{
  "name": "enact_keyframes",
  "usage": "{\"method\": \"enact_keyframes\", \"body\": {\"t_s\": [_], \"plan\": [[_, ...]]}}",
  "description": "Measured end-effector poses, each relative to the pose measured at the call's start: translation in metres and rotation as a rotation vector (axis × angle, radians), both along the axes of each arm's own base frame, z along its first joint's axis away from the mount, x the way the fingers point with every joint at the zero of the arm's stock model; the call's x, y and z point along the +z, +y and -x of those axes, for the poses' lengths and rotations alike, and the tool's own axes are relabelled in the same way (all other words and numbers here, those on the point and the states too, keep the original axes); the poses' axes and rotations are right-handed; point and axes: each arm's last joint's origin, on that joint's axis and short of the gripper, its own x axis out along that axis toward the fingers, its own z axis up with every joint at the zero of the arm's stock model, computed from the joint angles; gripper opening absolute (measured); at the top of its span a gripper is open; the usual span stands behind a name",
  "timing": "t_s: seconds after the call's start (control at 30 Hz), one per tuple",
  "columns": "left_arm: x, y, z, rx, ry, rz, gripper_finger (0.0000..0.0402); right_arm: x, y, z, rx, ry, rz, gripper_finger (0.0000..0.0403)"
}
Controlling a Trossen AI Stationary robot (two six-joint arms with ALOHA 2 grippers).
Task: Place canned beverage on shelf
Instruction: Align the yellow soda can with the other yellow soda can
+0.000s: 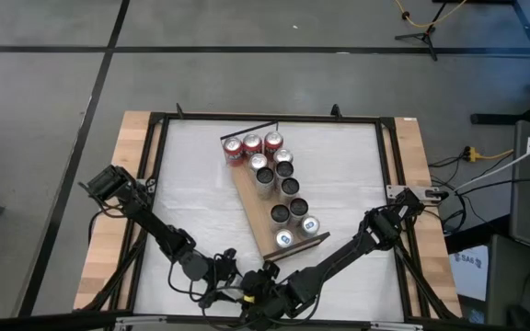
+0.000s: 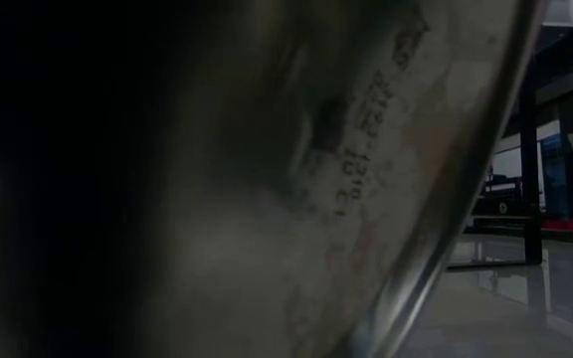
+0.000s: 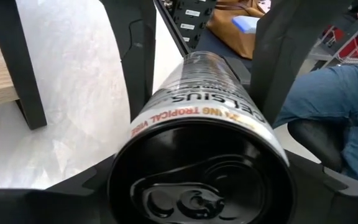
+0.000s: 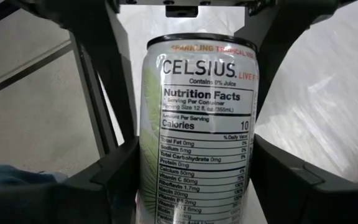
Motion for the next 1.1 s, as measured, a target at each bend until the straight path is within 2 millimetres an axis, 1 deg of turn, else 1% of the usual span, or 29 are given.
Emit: {"method": "enact_keyframes", "body": {"t_s": [0.23, 0.4, 0.83, 1.1], "plan": [[-0.0002, 0.0002, 0.0, 0.0, -0.001, -0.004, 0.0256, -0.0001, 0.0008, 0.0003, 0.016, 0.007, -0.005, 0.0253], [-0.0001, 0.0002, 0.0, 0.0, 0.0, -0.002, 0.0237, 0.0, 0.0008, 0.0002, 0.03, 0.016, -0.016, 0.0253], [0.0001, 0.0002, -0.0001, 0.01, -0.005, -0.004, 0.0237, -0.0001, 0.001, 0.0004, 0.038, 0.021, -0.021, 0.0253], [0.0001, 0.0001, 0.0, 0.013, -0.002, 0.002, 0.0238, 0.0001, 0.0016, 0.0008, 0.073, 0.047, -0.056, 0.0253]]}}
